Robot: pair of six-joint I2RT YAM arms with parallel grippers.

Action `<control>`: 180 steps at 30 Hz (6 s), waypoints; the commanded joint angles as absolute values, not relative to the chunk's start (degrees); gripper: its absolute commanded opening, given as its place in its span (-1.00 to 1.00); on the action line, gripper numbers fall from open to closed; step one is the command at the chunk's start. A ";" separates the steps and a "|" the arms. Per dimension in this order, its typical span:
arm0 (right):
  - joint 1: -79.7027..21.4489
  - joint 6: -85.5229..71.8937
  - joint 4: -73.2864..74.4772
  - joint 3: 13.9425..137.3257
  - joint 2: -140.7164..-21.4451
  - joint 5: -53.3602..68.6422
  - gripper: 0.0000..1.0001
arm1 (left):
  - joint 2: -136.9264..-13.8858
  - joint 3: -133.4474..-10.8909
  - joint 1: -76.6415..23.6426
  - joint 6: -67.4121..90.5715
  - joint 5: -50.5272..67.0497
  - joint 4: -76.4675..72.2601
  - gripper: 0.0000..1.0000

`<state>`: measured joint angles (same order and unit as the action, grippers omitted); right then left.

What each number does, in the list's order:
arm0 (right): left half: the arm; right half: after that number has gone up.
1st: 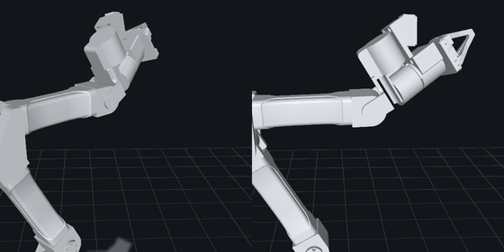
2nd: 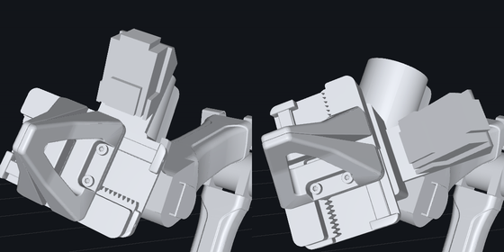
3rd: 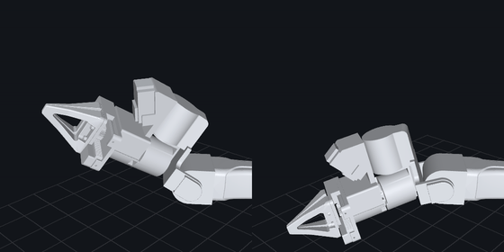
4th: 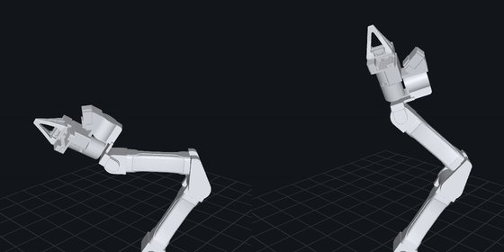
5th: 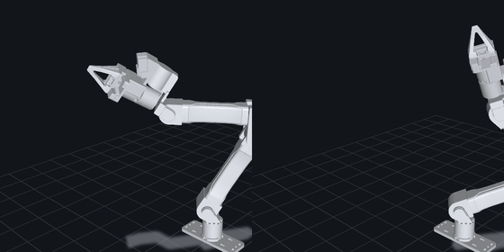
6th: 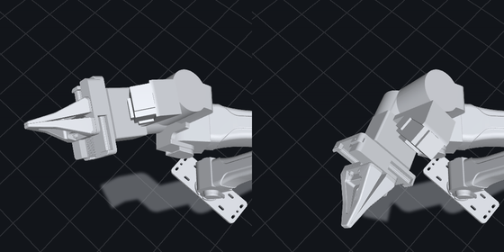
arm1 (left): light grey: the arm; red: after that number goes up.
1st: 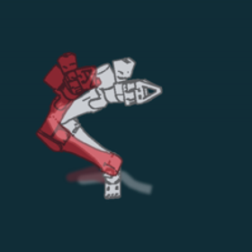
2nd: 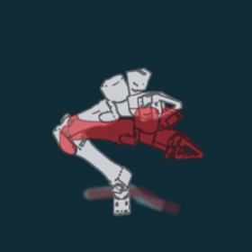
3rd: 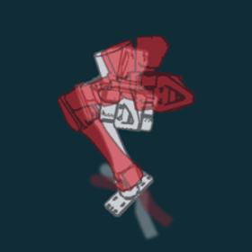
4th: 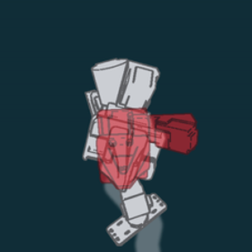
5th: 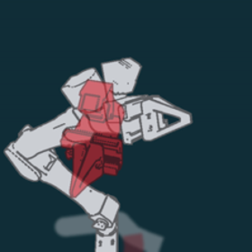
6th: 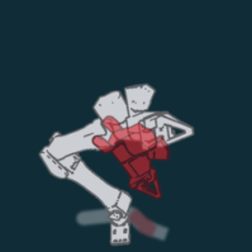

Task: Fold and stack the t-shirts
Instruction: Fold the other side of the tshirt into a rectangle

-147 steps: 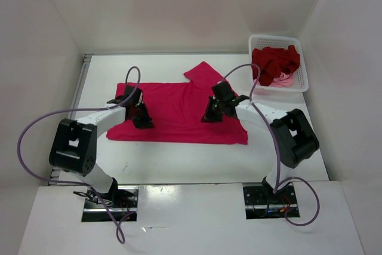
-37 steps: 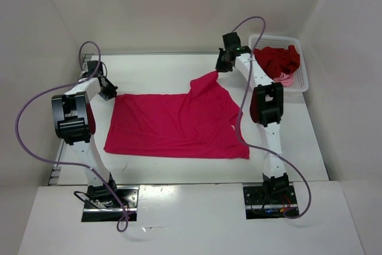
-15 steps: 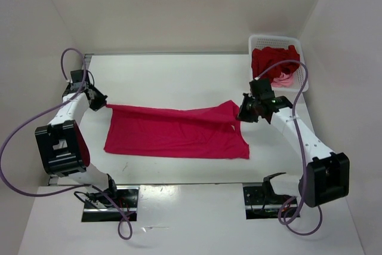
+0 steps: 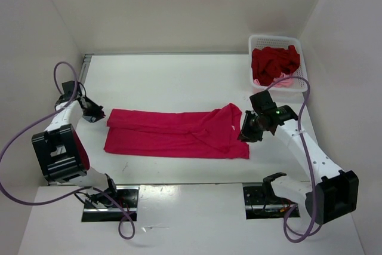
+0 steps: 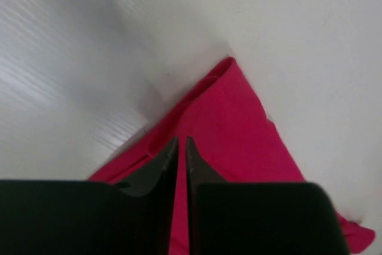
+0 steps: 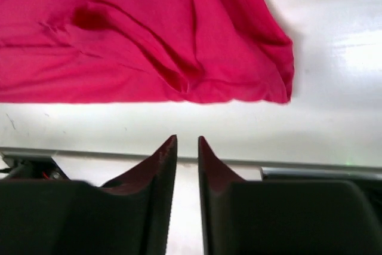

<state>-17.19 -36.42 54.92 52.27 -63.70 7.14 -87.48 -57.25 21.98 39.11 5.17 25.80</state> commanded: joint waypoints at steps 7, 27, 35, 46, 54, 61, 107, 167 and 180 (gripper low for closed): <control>-20.47 -35.24 45.06 56.07 -69.50 7.65 -0.82 | -77.17 -57.22 20.32 41.57 10.28 25.85 -0.41; -38.84 -36.04 27.77 66.80 -98.26 -3.50 0.16 | -85.43 -51.50 7.73 39.99 9.66 20.04 -0.42; -38.85 -35.24 29.18 65.04 -98.26 -4.94 0.01 | -83.76 -51.50 5.46 39.99 10.20 20.04 -0.42; -39.38 -33.49 32.61 63.37 -96.60 -4.31 -0.80 | -83.23 -53.79 5.45 40.52 11.77 20.57 -0.42; -40.43 -32.26 38.14 58.98 -90.09 1.58 -1.00 | -82.09 -56.33 5.45 40.52 12.39 21.62 -0.42; -43.24 -33.75 39.20 57.13 -86.31 7.03 -0.91 | -81.47 -57.39 5.45 40.52 13.01 22.15 -0.42; -36.33 -35.25 36.74 60.82 -82.10 6.06 -0.11 | -79.28 -54.67 4.93 41.04 14.06 21.80 -0.34; -5.36 -35.68 20.38 58.45 -85.62 5.98 0.09 | -87.83 -54.93 12.75 47.20 18.54 15.02 -0.11; -19.50 -39.02 21.70 48.43 -84.63 8.79 -0.86 | -87.09 -48.87 12.13 45.26 18.10 16.00 -0.09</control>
<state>-16.64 -38.22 20.84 49.04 -82.98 8.27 -83.94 -50.41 12.08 46.46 16.84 15.44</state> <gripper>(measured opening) 0.061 0.455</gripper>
